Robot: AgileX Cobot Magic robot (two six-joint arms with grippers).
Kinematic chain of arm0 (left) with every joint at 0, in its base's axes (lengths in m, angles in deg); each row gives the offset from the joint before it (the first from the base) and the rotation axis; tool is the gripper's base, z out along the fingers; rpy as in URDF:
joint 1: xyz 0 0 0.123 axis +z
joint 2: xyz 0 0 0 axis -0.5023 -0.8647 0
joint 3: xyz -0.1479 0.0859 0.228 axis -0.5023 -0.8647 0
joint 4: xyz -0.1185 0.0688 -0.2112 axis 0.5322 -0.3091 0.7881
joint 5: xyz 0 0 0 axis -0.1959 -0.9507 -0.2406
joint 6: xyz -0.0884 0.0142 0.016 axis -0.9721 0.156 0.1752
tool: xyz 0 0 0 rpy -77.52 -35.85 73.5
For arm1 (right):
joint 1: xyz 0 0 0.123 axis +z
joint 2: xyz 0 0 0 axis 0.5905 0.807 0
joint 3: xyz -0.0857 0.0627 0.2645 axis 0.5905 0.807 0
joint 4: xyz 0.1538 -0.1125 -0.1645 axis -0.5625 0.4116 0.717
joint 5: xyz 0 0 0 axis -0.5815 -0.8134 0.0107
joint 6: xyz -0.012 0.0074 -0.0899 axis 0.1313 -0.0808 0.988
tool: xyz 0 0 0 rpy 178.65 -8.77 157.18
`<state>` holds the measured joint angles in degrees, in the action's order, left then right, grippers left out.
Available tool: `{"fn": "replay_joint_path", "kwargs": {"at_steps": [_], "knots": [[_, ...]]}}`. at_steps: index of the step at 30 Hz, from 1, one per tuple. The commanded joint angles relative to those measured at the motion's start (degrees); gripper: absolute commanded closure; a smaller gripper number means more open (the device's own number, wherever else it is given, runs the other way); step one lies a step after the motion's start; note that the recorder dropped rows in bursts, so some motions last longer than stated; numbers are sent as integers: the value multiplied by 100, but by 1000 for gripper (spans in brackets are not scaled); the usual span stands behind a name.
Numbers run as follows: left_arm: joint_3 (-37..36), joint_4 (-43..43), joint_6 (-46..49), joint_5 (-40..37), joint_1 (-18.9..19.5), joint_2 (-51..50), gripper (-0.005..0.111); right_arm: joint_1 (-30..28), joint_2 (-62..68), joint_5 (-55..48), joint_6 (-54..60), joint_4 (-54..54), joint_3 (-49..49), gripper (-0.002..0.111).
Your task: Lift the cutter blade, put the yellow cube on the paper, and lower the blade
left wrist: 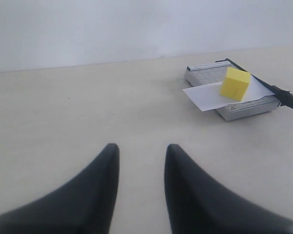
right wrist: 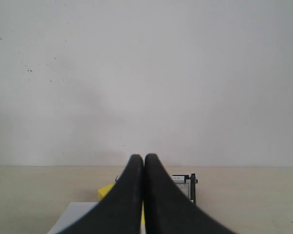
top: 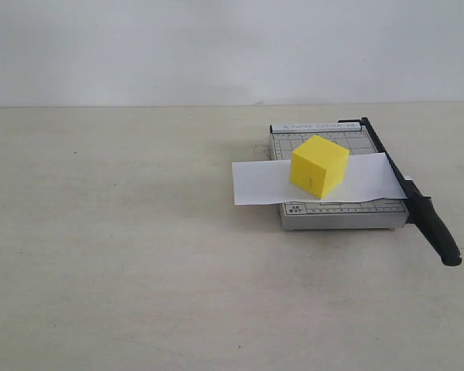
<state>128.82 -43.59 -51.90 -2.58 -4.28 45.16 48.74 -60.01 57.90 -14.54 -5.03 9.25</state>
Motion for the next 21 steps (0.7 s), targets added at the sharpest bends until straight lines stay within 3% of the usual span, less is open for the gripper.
{"fn": "replay_joint_path", "kwargs": {"at_steps": [1,15,17,21], "knots": [[35,26,-36,49,10,18,75,3,-33,-14,24,61,28,108],[35,6,-25,49,10,18,75,3,-33,-3,24,50,28,108],[35,-323,15,63,10,18,75,3,-33,-3,24,50,28,108],[35,-365,15,923,10,18,75,3,-33,-3,24,50,28,108]]}}
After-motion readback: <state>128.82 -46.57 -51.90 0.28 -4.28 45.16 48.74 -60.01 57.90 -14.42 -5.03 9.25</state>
